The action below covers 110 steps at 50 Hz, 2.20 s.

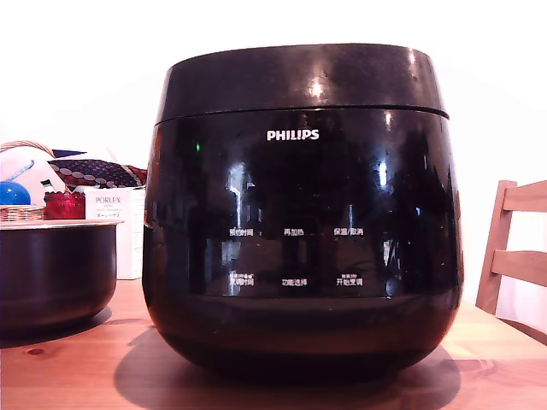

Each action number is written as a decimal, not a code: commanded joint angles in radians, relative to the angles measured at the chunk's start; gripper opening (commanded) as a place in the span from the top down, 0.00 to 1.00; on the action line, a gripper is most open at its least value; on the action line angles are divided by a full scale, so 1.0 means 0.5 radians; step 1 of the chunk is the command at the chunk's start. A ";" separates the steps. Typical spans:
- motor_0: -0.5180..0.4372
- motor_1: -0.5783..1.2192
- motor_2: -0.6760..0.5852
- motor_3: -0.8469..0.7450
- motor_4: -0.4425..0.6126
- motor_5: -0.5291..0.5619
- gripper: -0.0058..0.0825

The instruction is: Open the rice cooker by pressing the large metal button on the top of its lid with medium force

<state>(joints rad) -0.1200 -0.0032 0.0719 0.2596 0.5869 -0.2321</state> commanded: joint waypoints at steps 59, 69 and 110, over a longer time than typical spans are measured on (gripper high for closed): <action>-1.035 1.398 0.535 0.534 -0.072 0.168 0.96; -1.244 1.657 0.637 0.585 -0.250 0.273 0.96; -1.505 2.351 1.223 0.031 -0.697 0.536 0.96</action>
<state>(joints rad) -0.8692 1.1664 0.6731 0.2829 0.2428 0.0303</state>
